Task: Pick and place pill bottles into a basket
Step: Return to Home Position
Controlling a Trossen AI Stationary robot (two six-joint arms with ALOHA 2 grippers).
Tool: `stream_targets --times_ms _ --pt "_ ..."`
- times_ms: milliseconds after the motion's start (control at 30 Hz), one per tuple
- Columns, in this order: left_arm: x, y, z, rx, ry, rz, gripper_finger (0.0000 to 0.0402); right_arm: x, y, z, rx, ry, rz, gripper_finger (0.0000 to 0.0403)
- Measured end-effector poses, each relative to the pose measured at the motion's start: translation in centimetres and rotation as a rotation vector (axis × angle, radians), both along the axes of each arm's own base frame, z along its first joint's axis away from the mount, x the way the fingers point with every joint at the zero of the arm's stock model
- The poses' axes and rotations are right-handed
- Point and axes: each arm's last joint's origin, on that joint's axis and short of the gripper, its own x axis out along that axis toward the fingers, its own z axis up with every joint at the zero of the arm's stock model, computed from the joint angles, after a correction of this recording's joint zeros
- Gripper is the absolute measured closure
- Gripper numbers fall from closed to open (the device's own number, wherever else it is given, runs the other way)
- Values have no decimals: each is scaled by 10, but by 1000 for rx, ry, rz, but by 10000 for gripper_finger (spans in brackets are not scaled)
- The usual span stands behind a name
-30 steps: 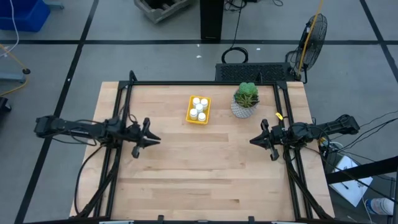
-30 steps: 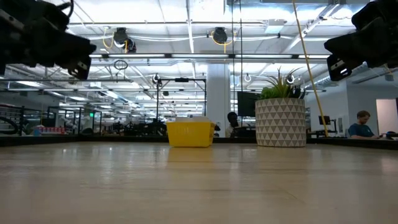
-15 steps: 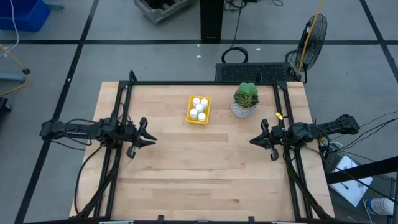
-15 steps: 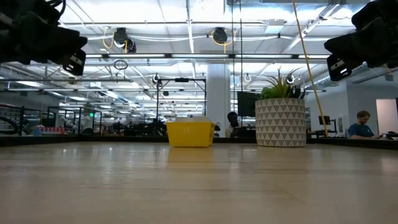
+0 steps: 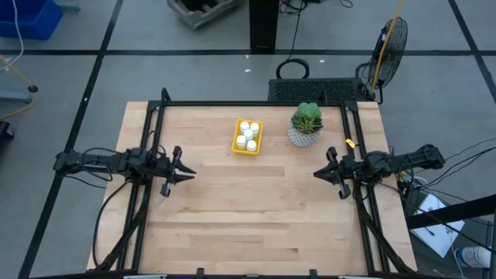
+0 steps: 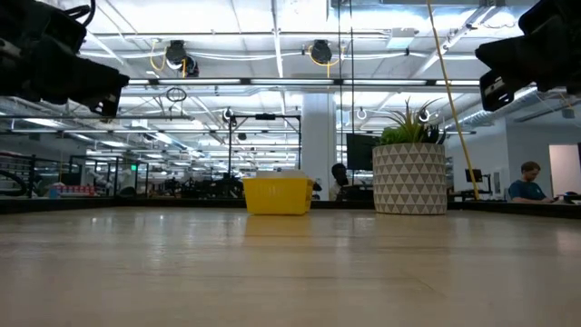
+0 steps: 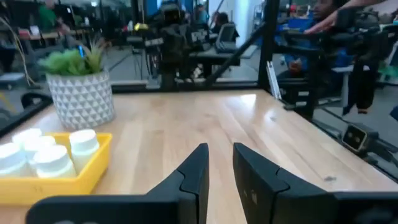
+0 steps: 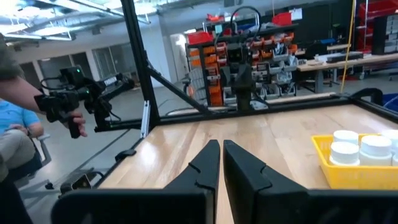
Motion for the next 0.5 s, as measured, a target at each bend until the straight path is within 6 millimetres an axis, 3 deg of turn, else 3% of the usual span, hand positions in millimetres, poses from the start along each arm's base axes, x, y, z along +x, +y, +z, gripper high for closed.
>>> stream_targets --times_ms 500 --pt "0 0 2 -17 -23 5 325 0 0 -2 -4 19 0 387"
